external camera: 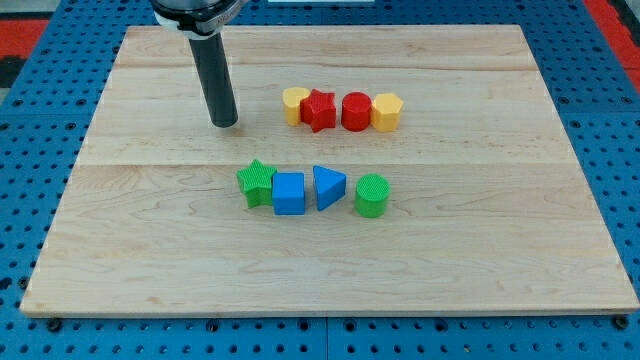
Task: Push the red star to the top center
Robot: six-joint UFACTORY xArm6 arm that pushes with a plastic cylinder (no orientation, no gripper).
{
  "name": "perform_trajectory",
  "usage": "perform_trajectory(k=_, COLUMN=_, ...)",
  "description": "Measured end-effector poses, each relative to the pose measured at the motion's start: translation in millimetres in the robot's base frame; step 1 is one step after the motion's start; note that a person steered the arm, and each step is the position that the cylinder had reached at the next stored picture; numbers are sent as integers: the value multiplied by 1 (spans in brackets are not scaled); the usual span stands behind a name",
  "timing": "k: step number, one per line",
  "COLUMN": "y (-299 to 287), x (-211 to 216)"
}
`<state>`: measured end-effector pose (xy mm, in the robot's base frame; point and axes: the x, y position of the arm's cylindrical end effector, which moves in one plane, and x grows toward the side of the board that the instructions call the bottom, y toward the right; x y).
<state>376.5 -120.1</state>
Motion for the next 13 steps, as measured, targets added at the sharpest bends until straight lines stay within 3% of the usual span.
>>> perform_trajectory(k=2, y=65, x=46)
perform_trajectory(k=3, y=116, x=46)
perform_trajectory(k=4, y=125, x=46)
perform_trajectory(k=13, y=101, x=-59)
